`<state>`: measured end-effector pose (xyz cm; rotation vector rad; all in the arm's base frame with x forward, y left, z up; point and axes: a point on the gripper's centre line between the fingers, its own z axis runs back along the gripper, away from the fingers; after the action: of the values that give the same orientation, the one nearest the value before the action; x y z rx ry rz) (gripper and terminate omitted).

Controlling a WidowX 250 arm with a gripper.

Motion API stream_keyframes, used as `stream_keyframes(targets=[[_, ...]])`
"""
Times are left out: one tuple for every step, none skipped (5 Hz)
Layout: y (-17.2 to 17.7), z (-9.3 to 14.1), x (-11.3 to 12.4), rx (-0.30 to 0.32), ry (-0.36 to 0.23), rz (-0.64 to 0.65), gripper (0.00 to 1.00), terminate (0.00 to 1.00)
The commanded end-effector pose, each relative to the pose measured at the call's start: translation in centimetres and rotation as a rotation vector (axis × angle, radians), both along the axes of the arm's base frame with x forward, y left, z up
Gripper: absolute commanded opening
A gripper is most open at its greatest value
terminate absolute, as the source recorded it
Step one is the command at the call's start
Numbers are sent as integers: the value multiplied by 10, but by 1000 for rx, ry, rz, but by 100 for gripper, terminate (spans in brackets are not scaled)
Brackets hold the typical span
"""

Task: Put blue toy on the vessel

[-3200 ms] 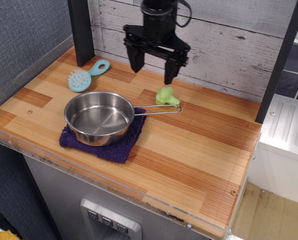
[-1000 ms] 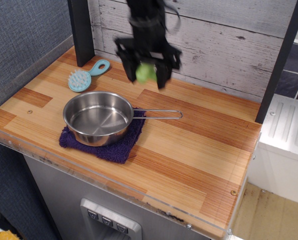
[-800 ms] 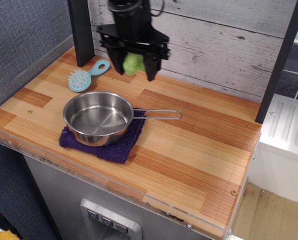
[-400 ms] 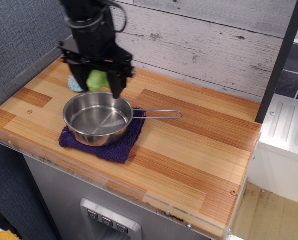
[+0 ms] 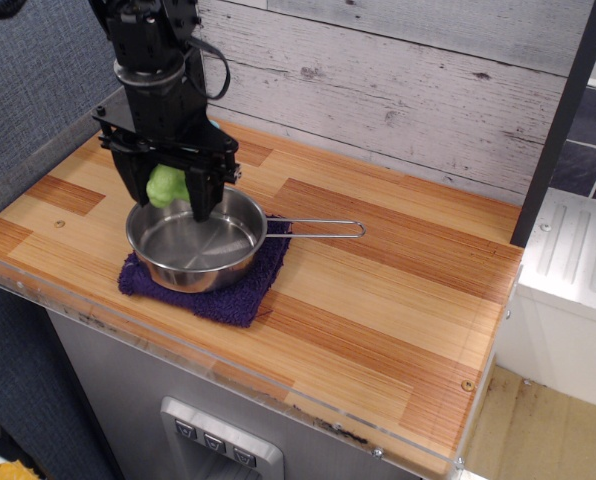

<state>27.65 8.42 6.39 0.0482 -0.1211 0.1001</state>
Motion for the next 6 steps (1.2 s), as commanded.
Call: stream_keyframes(targets=[[-2, 17, 1, -15, -9, -44, 100, 0], [-2, 46, 9, -16, -80, -56, 100, 0], [9, 86, 14, -27, -166, -17, 100, 0], [11, 90, 18, -48, -172, -28, 100, 0], [8, 75, 22, -54, -107, -47, 100, 0], [4, 68, 23, -55, -71, -63, 100, 0]])
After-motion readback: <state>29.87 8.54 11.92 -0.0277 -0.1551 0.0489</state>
